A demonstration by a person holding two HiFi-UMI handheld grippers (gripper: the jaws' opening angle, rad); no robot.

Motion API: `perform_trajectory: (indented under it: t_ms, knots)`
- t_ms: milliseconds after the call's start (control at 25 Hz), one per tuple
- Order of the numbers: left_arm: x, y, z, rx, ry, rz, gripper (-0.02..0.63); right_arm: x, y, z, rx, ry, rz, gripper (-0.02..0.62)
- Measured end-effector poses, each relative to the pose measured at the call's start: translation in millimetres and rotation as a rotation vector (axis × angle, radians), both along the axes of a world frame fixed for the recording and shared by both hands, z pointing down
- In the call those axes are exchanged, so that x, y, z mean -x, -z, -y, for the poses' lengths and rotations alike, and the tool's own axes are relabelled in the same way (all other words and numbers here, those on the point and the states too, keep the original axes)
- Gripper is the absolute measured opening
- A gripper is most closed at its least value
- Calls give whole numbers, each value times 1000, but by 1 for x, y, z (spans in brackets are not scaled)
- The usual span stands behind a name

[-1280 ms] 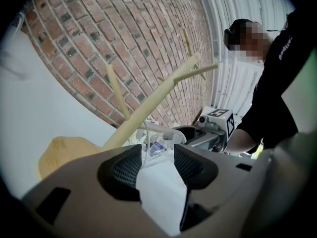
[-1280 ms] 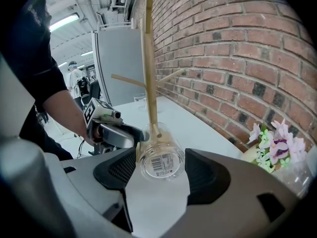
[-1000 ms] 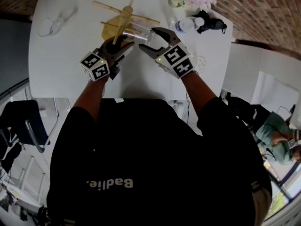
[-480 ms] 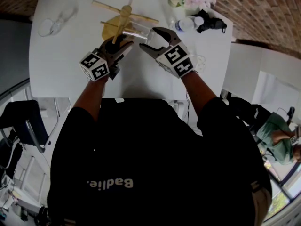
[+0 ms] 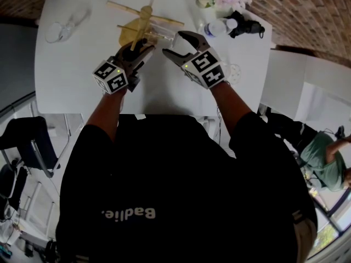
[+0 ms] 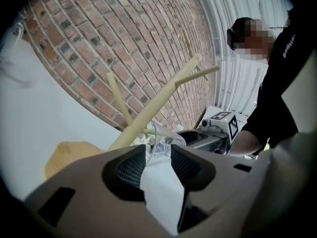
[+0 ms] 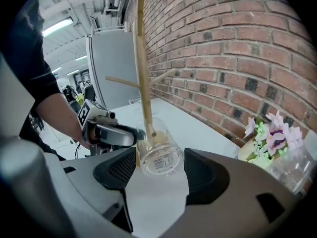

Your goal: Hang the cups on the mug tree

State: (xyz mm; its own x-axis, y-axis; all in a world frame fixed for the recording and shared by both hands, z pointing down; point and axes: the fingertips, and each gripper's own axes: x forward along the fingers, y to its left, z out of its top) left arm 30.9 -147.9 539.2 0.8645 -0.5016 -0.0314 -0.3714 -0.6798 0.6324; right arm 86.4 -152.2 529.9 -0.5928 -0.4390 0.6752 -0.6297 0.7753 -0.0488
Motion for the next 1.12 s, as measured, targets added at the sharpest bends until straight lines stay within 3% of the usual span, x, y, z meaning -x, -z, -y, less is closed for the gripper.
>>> perform_trajectory:
  t_ms: [160, 440, 640, 920, 1120]
  knots:
    - [-2, 0, -1, 1, -11, -11, 141, -2, 3, 6, 0, -20, 24, 307]
    - [-5, 1, -5, 84, -7, -104, 130, -1, 12, 5, -25, -28, 24, 299]
    - [-4, 0, -5, 98, 0, -141, 130, -1, 14, 4, -37, -28, 13, 298]
    - [-3, -3, -4, 110, 2, -168, 137, -1, 12, 4, -44, -30, 5, 298]
    - [-4, -3, -5, 110, 6, -144, 146, -1, 11, 4, -40, -30, 2, 298]
